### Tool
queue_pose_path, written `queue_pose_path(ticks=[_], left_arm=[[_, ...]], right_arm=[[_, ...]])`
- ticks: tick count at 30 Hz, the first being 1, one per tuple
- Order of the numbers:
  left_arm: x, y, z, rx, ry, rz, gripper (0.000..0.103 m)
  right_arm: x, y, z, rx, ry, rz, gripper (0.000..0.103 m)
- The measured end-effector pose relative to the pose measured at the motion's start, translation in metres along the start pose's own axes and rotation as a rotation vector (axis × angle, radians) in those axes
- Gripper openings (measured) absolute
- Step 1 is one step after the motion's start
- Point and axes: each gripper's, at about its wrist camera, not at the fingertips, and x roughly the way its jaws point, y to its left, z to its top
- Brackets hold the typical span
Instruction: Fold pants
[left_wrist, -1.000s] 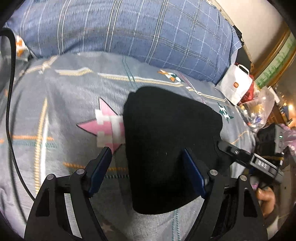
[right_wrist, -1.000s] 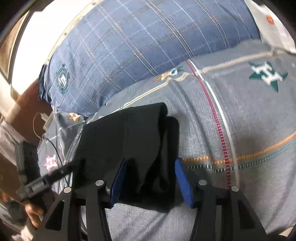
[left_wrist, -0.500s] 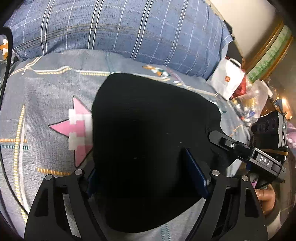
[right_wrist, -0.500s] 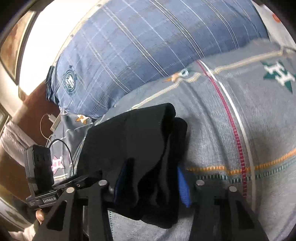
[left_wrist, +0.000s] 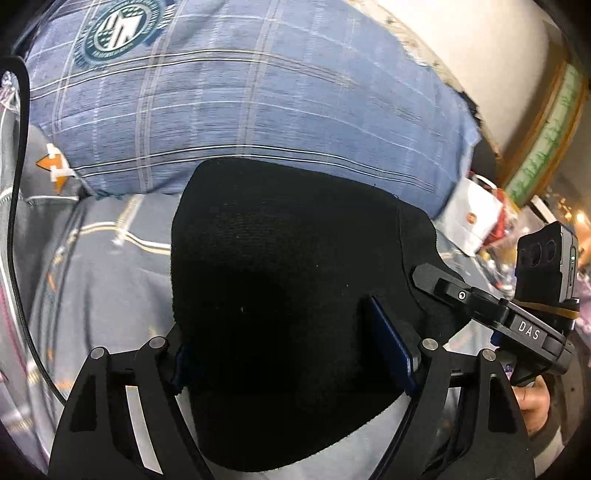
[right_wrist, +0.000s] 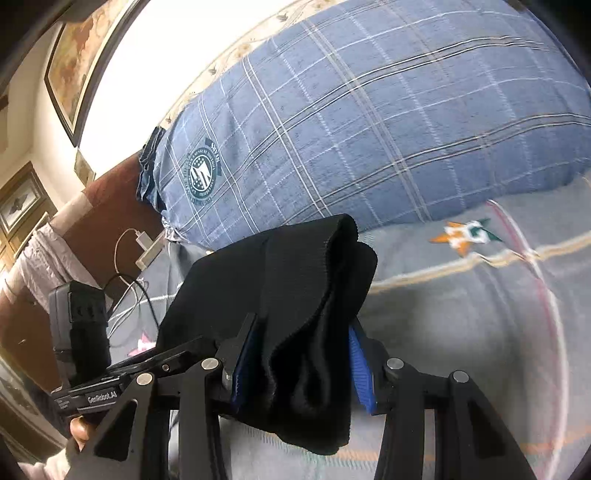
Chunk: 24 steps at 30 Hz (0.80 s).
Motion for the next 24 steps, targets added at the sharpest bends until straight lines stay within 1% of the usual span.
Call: queue_pose_path(ticks=[2,5,7,8,9,10,11,15,17,19,22,24], left_arm=[[0.010,0.019,0.005,-0.019,0.017,0.016,0.082],[0.040,0.047,0.007,-0.042,0.061,0.058,0.082],[0.057,0.062,0.003,-0.064,0.102,0.106,0.082],[0.065,0.070,-0.001,-0.079,0.127,0.127,0.082],[0.068,0.077,-0.005,-0.095,0.129,0.112,0.082],[0.068,0.080,-0.007,-0.105,0.128,0.095,0.082],[0.065,0.082,-0.008,-0.110,0.121,0.093,0.082],[0.047,0.069,-0.002,-0.058,0.095,0.152,0.082],[0.042,0.062,0.004,-0.029,0.088,0.188,0.082],[0.038,0.057,0.010,-0.024,0.074,0.212,0.082],[0.036,0.056,0.016,-0.029,0.052,0.233,0.082],[0.036,0.053,0.018,-0.023,0.037,0.251,0.082]], right_arm=[[0.023,-0.003,0.005,0.002,0.026,-0.002,0.044],[0.061,-0.013,0.006,-0.001,0.075,-0.028,0.045],[0.082,-0.020,0.003,-0.021,0.120,-0.073,0.045],[0.095,-0.022,-0.001,-0.048,0.159,-0.117,0.045],[0.101,-0.022,-0.005,-0.075,0.184,-0.148,0.045],[0.102,-0.022,-0.008,-0.093,0.193,-0.149,0.045],[0.098,-0.022,-0.009,-0.099,0.183,-0.144,0.045],[0.077,-0.014,-0.005,-0.133,0.175,-0.193,0.045],[0.065,-0.003,-0.001,-0.163,0.147,-0.189,0.045],[0.058,0.012,0.003,-0.187,0.133,-0.171,0.045],[0.063,0.030,0.005,-0.219,0.138,-0.158,0.045],[0.073,0.037,0.002,-0.252,0.152,-0.187,0.045]])
